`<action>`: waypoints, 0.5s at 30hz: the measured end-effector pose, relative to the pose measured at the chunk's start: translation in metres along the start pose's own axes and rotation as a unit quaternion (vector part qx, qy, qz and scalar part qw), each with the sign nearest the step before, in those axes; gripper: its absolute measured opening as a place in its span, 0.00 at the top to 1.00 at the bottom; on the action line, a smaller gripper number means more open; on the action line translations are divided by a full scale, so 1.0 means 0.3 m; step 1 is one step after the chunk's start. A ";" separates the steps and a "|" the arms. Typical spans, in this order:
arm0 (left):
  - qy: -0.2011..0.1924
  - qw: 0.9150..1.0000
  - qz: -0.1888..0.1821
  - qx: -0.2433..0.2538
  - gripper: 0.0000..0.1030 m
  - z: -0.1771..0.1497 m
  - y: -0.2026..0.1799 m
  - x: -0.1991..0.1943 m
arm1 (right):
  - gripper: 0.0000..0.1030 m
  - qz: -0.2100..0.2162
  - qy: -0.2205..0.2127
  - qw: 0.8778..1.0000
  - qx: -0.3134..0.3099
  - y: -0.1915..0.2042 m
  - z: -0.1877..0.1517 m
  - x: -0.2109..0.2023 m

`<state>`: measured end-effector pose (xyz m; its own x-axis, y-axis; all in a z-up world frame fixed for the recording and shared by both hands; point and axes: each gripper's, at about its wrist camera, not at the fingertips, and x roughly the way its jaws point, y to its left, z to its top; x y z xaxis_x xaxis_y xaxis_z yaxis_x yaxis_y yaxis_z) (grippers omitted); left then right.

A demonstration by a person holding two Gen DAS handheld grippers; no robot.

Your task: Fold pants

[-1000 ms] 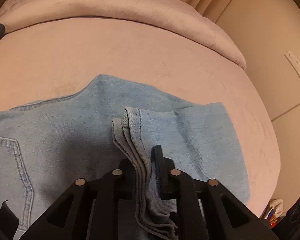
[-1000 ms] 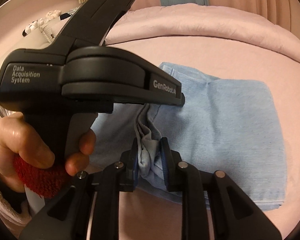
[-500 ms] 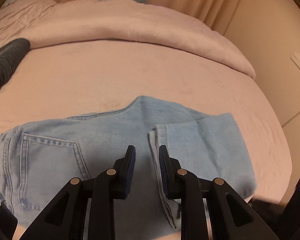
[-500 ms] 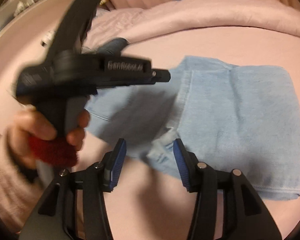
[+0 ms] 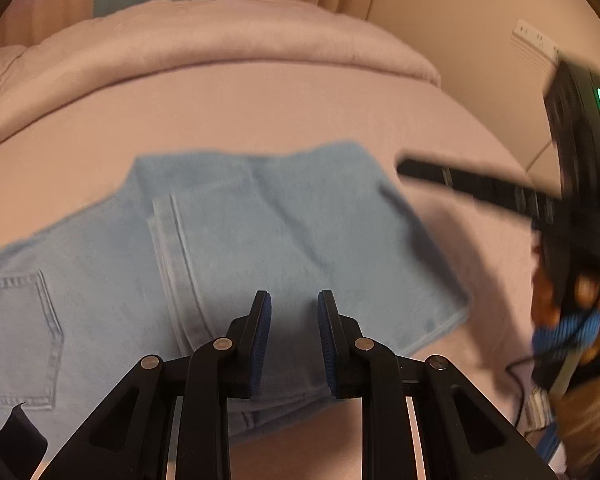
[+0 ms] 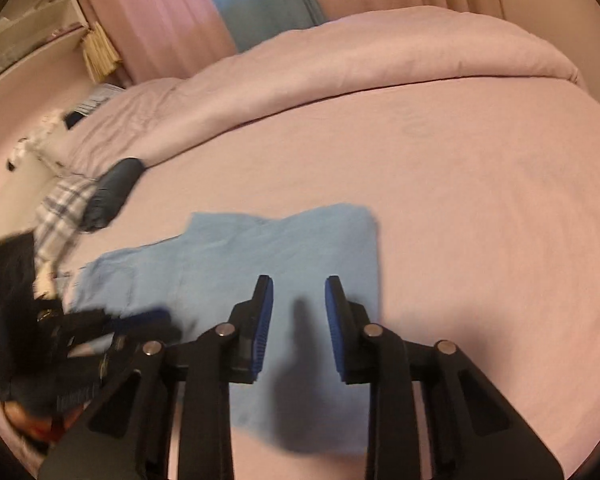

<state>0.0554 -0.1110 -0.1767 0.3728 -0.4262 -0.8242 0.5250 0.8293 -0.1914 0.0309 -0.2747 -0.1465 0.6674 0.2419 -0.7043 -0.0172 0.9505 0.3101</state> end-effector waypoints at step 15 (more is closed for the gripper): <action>0.008 0.999 -0.016 -0.033 0.80 -0.089 0.069 0.019 | 0.83 -0.072 0.131 0.987 -0.057 -0.049 0.043 0.253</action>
<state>0.0478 -0.0866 -0.1995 0.3431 -0.4480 -0.8256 0.4842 0.8375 -0.2533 0.0915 -0.2729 -0.1963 0.4543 0.1308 -0.8812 -0.0292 0.9908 0.1320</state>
